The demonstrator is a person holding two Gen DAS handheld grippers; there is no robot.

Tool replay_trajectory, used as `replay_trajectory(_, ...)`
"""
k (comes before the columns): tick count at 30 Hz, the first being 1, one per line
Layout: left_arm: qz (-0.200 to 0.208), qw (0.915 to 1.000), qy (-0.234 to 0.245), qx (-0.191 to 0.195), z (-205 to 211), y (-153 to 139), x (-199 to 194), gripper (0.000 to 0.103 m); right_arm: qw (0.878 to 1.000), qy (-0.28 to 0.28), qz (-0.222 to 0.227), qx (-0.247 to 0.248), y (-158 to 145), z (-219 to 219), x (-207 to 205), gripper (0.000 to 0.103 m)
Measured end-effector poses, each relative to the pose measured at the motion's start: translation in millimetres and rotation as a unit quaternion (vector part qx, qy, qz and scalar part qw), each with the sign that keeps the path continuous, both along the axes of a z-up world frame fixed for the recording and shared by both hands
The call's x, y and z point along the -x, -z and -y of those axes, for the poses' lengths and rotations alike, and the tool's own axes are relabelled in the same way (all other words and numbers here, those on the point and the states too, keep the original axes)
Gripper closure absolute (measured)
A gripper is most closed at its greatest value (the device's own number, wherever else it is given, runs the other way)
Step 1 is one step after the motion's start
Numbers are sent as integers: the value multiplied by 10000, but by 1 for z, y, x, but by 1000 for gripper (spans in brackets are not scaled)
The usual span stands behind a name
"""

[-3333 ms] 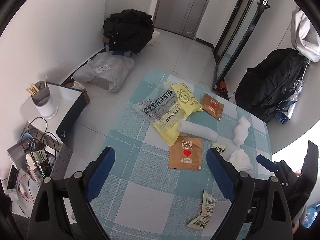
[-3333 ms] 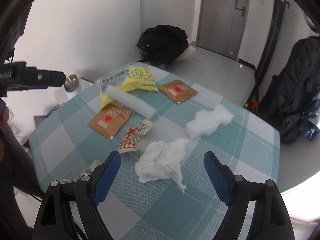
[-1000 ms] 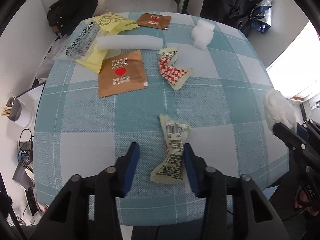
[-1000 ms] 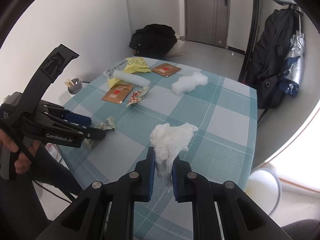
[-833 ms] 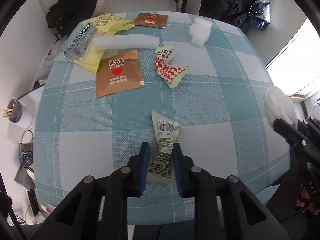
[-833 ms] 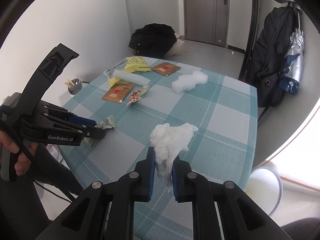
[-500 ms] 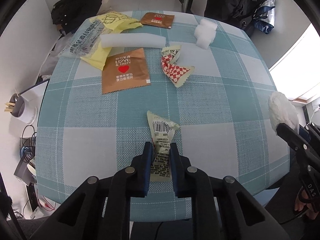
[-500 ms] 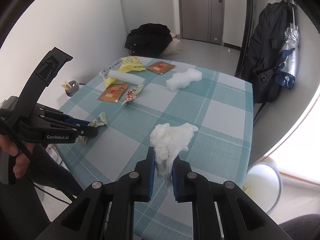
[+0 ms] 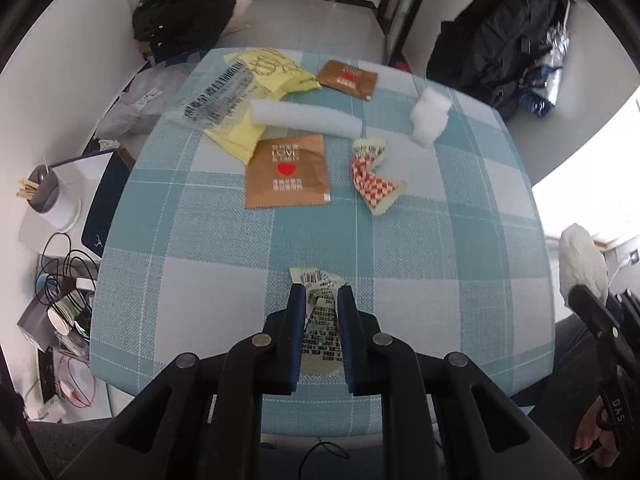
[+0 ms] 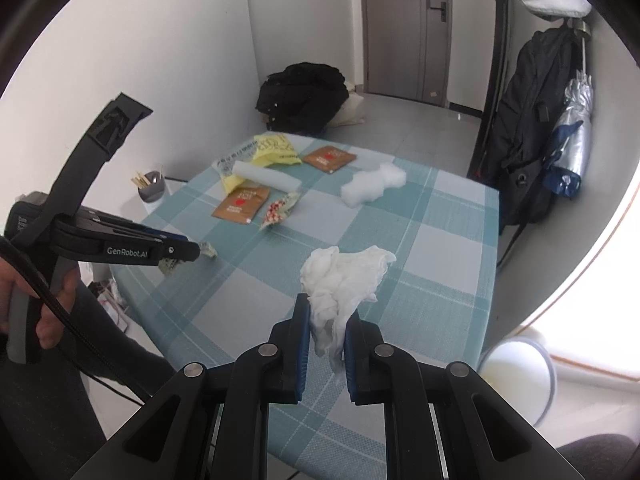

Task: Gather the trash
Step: 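Grasp the beige snack wrapper with the left tool while the right tool holds the tissue, then carry the wrapper and tissue with both tools over the white bin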

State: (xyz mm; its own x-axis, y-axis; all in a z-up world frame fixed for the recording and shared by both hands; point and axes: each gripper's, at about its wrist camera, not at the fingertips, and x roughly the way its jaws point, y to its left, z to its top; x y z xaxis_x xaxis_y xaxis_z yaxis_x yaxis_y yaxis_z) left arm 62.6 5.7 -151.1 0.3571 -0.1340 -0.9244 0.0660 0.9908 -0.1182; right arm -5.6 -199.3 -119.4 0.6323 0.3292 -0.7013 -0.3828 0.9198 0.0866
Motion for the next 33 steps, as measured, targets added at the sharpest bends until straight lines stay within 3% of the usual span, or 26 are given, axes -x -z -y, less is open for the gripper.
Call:
replay_trajectory(3,151,9998,45,111,3,-14,-3,102,9999,128,26,-65,-12,6,2,89)
replay_trajectory(14,290,9982,370,376,10,-11,-8,101,9998,166,43,-49,-27,21,9,89)
replay_trajectory(16,160,9982,376,435,6,-10,-7,100,9998,148,2,-123,-24,22,8,89)
replay_trajectory(19,124,9966,666,473,7,-7,-1,83,9996,104,-13,-279,-18,24,5,89)
replay_trajectory(21,83,9955,917,244,13,-1,4,54,9994,90,-36,-327,-13,25,2,89)
replay_trajectory(23,-14,9945,1012,-268,19,11,5,52,9992,110,-100,-374,-8,28,-1,89)
replay_trajectory(24,-61,9936,1070,-349,20,15,6,52,9991,122,-123,-389,-5,30,-3,89)
replay_trajectory(28,-204,9909,1299,-293,23,24,12,52,9984,156,-247,-478,3,37,-8,89)
replay_trajectory(33,-192,9846,1588,-704,33,33,23,52,9972,196,-273,-664,8,46,-10,89)
